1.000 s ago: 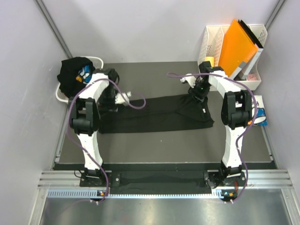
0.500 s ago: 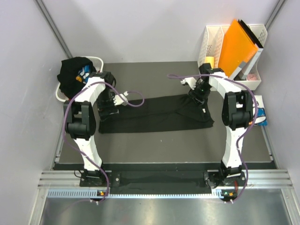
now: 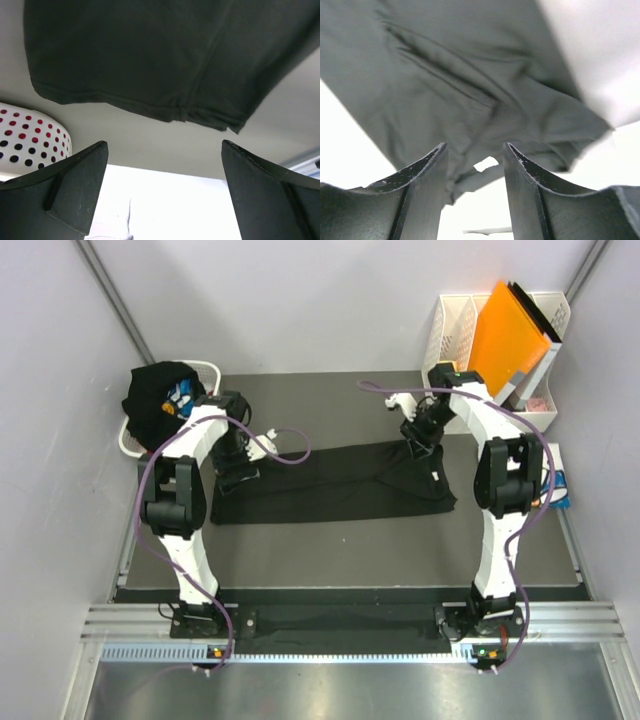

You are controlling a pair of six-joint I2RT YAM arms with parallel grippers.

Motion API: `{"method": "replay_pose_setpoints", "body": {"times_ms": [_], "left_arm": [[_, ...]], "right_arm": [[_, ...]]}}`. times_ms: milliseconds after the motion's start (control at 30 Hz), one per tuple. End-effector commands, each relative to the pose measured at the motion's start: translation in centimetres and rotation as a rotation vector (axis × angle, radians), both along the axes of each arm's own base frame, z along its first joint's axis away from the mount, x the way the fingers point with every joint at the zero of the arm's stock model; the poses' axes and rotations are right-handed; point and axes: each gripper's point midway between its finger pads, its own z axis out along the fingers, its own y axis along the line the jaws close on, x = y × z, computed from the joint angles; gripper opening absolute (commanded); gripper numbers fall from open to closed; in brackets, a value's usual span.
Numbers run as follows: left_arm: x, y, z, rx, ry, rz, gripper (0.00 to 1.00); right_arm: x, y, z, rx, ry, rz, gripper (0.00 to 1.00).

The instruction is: Fold and stack the t-shirts

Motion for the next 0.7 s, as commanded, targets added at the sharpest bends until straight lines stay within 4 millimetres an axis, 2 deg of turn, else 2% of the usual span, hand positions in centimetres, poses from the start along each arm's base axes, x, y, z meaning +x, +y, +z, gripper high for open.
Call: {"method": "replay_pose_setpoints", "body": {"times_ms": [0, 233, 467, 667], "left_arm": [[0.7, -0.1, 0.6, -0.007, -0.074, 0.023, 0.99], [1.0, -0.4, 0.8, -0.022, -0.093, 0.024, 0.99], [0.8, -0.6, 1.0, -0.026, -0.088, 0.024, 0.99], [0.6, -0.7, 0.8, -0.020, -0.076, 0.016, 0.99]], "right_arm": [[-2.2, 1.5, -0.6, 0.097, 0.113, 0.049, 0.47], [-1.8, 1.7, -2.2, 0.105, 0.131, 0.037, 0.47], [-0.4, 2.0, -3.1, 0.116, 0.116, 0.020, 0.44], [0.2, 2.3, -3.0, 0.122, 0.104, 0.015, 0.32]]}}
